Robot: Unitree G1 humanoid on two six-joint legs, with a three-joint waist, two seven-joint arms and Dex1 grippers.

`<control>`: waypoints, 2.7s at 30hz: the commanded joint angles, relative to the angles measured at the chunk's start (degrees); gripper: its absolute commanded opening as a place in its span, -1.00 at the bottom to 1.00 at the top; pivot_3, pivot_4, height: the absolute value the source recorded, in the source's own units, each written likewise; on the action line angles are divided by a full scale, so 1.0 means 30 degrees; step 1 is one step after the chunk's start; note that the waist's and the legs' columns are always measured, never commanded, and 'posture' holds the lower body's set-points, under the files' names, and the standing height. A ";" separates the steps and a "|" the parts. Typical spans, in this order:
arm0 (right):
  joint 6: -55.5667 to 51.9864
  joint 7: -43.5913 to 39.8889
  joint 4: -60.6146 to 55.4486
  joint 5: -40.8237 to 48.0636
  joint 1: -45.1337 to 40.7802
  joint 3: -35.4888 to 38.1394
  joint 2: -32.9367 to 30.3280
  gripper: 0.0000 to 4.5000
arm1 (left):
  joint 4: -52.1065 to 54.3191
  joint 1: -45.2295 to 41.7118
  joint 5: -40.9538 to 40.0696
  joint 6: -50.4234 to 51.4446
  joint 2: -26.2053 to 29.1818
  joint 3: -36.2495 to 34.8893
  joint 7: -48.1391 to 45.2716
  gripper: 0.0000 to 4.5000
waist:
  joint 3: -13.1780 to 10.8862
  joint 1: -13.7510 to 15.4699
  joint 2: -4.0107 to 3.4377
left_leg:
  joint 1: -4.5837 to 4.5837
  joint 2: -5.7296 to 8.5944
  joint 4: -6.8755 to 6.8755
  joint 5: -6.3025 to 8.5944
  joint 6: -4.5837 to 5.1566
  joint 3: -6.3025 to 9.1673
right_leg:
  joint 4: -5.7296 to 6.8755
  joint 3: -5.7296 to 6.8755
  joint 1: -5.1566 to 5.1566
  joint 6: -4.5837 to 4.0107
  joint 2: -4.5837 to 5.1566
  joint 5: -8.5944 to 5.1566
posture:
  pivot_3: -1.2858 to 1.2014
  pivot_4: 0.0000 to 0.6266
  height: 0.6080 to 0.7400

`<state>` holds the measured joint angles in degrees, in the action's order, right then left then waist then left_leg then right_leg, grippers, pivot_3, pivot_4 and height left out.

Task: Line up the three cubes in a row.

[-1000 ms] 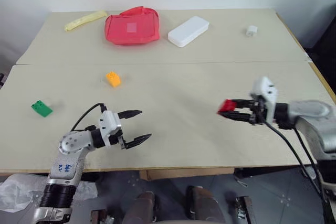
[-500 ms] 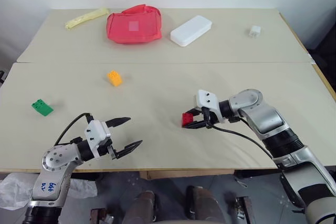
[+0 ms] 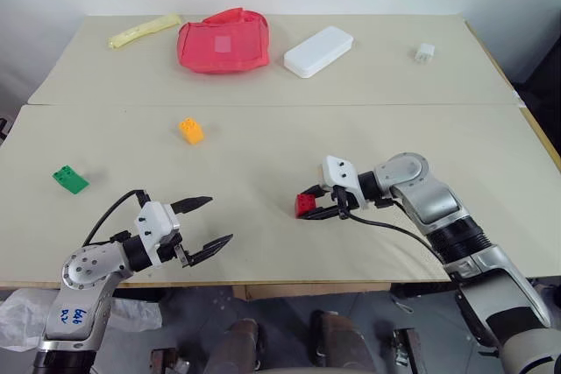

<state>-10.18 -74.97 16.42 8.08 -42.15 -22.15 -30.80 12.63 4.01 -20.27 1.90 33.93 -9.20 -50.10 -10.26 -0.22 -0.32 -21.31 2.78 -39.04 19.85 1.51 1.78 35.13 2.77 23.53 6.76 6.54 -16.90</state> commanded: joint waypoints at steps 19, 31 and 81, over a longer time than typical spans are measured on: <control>0.1740 0.0743 -0.7080 0.6942 0.6660 0.7603 0.0721 0.98 | -0.2364 0.6185 -0.3968 -0.0950 -0.5312 -1.1545 0.8047 1.00 | -0.0001 0.0084 0.0014 | 0.0021 -0.0016 0.0002 0.0018 -0.0017 0.0019 | -0.0053 0.0010 -0.0040 -0.0004 0.0003 -0.0003 | 0.03 -0.52 1.00; 0.3598 0.2037 -0.7833 0.6445 0.8059 0.7304 0.1205 0.98 | -0.1778 0.3573 -0.3187 -0.0122 -0.5932 -1.1451 1.3371 1.00 | 0.0030 0.0380 0.0069 | 0.0038 -0.0014 -0.0007 0.0018 -0.0018 0.0018 | -0.0043 0.0000 -0.0055 -0.0010 0.0009 -0.0006 | 0.03 -0.52 1.00; 0.0580 0.5068 -1.2443 0.7673 1.1332 0.9785 -0.1666 1.00 | -0.3853 -0.8206 -0.3773 0.4085 0.2001 -0.0179 -0.2274 -0.34 | 0.0040 0.0538 0.0100 | 0.0057 0.0018 -0.0035 0.0006 -0.0038 0.0076 | -0.0047 0.0047 -0.0115 -0.0016 0.0019 -0.0008 | 0.03 -0.52 1.00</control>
<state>-9.86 -60.48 -18.66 30.39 -8.35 4.82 -35.12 1.75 -19.48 -32.40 14.25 38.85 -14.85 -48.20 -10.14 1.40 -0.02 -21.14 2.85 -39.13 19.86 1.40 2.00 34.98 2.93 23.19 6.71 6.58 -16.92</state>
